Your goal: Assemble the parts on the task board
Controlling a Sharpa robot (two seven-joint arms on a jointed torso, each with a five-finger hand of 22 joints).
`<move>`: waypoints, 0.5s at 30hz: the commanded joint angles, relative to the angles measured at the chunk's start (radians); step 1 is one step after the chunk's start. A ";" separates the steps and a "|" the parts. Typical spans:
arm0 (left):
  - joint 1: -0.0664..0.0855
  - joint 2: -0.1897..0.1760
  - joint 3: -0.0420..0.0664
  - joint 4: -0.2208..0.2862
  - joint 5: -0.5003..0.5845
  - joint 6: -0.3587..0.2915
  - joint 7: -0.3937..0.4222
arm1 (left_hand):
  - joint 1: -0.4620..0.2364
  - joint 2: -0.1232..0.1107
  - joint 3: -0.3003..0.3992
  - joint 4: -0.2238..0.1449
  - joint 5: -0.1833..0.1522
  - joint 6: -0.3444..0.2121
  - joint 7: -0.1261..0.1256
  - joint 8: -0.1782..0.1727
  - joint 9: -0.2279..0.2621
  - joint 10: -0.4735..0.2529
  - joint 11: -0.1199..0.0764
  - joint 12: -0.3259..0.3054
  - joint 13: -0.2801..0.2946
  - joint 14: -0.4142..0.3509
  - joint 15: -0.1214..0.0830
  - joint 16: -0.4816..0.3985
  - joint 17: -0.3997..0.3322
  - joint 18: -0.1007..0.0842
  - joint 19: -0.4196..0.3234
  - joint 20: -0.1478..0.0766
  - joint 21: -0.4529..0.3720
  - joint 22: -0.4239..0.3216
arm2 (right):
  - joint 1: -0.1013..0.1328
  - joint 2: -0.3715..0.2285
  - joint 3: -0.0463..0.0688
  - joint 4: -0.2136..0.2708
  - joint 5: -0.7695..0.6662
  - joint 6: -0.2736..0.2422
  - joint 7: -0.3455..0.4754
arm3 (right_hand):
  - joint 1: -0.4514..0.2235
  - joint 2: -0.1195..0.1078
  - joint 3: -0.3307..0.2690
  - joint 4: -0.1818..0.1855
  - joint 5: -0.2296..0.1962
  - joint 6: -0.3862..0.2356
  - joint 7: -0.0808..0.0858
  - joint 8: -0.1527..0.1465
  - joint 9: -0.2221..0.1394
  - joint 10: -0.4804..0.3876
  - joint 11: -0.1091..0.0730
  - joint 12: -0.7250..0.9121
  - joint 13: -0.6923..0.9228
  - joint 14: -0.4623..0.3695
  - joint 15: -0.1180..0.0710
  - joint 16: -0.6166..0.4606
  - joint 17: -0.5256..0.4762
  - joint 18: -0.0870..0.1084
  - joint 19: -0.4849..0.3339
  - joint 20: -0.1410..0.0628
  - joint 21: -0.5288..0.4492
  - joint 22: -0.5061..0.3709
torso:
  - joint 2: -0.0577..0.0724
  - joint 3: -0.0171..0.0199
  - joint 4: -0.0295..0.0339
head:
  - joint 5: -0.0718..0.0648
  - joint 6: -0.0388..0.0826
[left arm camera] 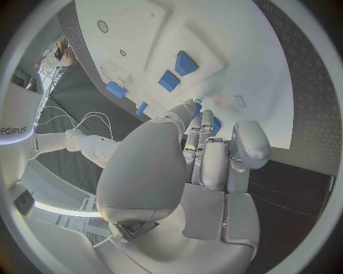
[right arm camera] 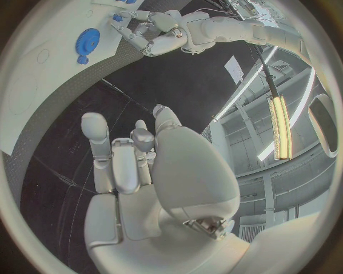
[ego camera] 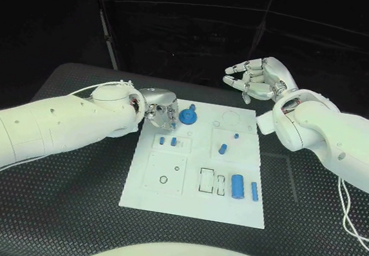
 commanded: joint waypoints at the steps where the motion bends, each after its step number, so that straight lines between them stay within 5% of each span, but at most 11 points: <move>1: 0.001 0.004 0.001 -0.002 0.006 0.025 -0.009 | -0.007 -0.002 0.003 0.003 0.000 0.008 -0.002 -0.003 -0.001 0.004 0.000 -0.005 0.001 0.029 0.000 0.001 -0.001 -0.017 0.001 0.002 0.005 0.002 | 0.002 0.001 0.001 0.001 0.001 0.005 0.008 | -0.003 0.009 0.003 0.005 0.004 -0.005 -0.002 0.004 -0.001 0.006 -0.001 0.006 0.001 0.031 -0.009 -0.002 0.001 0.013 0.000 -0.003 -0.004 0.000 | -0.001 -0.0005 0.0005 | 0.000 -0.001; 15: -0.001 0.008 0.000 -0.012 0.006 0.042 -0.020 | -0.007 -0.003 0.004 0.003 0.000 0.007 -0.002 -0.004 -0.001 0.004 0.000 -0.006 0.001 0.029 0.000 0.001 -0.002 -0.017 0.001 0.002 0.004 0.001 | 0.002 0.000 0.001 0.001 0.001 0.006 0.008 | -0.003 0.009 0.003 0.005 0.004 -0.005 -0.002 0.004 -0.001 0.006 -0.001 0.006 0.001 0.031 -0.009 -0.002 0.001 0.013 0.000 -0.003 -0.004 0.000 | 0.000 -0.0002 0.0005 | 0.000 -0.003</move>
